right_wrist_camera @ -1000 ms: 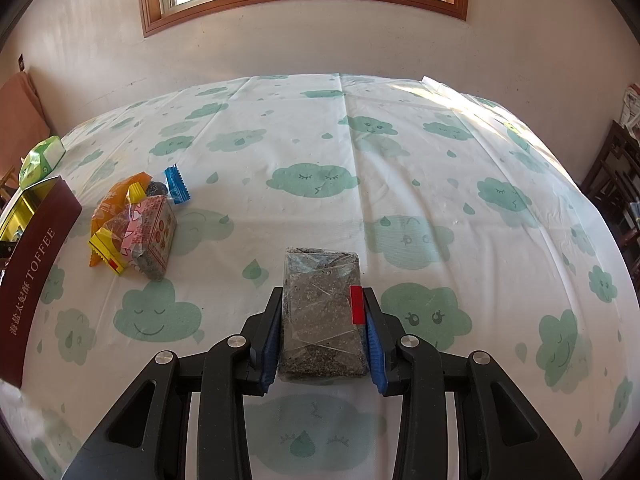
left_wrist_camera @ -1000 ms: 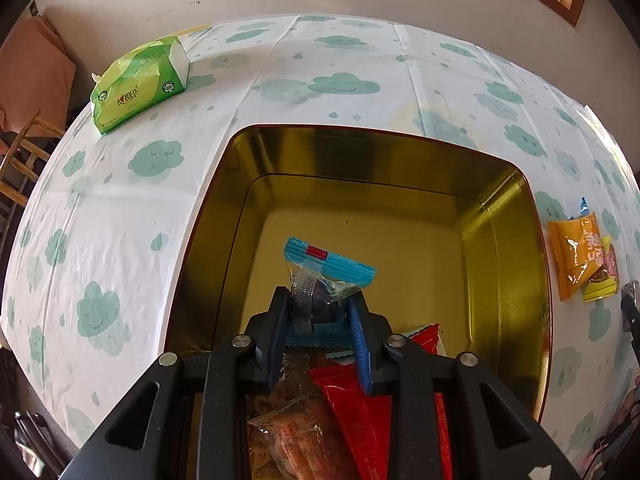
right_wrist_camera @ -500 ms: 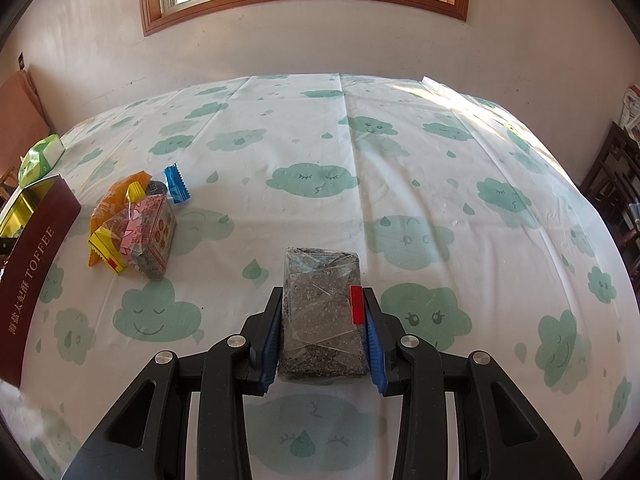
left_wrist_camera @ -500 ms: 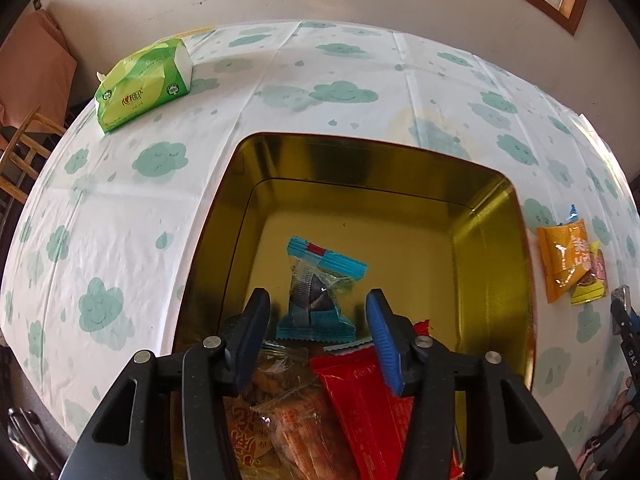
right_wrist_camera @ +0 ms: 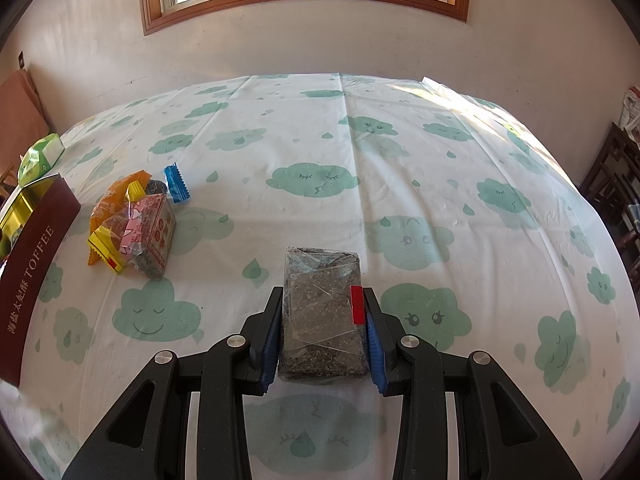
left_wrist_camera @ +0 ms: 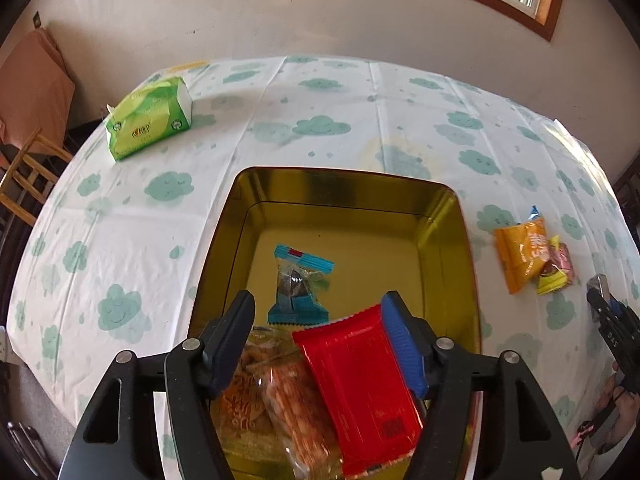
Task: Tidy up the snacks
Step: 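Carry the grey foil block into the gold tin and open the right gripper, then move the right gripper to the snack pile and grasp the pink candy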
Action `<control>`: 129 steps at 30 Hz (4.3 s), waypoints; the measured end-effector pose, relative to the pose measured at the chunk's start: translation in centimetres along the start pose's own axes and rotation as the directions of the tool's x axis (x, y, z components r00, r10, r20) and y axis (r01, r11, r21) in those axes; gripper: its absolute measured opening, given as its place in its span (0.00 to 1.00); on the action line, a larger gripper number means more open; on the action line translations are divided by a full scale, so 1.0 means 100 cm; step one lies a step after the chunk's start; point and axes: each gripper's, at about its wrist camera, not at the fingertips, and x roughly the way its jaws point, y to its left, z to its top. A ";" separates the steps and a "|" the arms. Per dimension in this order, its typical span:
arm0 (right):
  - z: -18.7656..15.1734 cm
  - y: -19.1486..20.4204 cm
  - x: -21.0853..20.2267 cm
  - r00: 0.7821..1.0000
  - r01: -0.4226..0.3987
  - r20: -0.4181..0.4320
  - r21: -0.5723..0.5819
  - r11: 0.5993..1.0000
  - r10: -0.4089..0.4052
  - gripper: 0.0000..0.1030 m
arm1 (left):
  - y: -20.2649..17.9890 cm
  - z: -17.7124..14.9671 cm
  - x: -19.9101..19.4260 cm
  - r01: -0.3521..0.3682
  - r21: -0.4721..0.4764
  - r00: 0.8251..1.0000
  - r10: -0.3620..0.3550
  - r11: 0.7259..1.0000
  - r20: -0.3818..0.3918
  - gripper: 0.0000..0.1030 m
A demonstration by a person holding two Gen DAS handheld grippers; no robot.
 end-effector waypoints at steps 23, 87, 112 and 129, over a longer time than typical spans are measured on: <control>0.000 0.005 0.000 1.000 0.014 -0.001 -0.002 1.000 -0.014 0.35 | -0.002 -0.049 -0.032 -0.040 0.000 0.997 0.040 0.999 0.067 0.68; 0.010 0.150 -0.105 0.946 -0.315 -0.058 -0.402 0.860 0.319 0.35 | 0.106 -0.084 -0.050 -0.121 -0.245 0.990 0.135 0.962 0.042 0.83; 0.009 0.193 -0.096 0.927 -0.366 -0.070 -0.383 0.848 0.368 0.37 | 0.098 -0.086 -0.048 -0.110 -0.231 0.992 0.123 0.967 0.039 0.83; 0.027 0.098 -0.067 0.973 -0.225 0.007 -0.192 0.955 0.230 0.37 | 0.058 -0.074 -0.052 -0.078 -0.140 0.994 0.088 0.987 0.065 0.83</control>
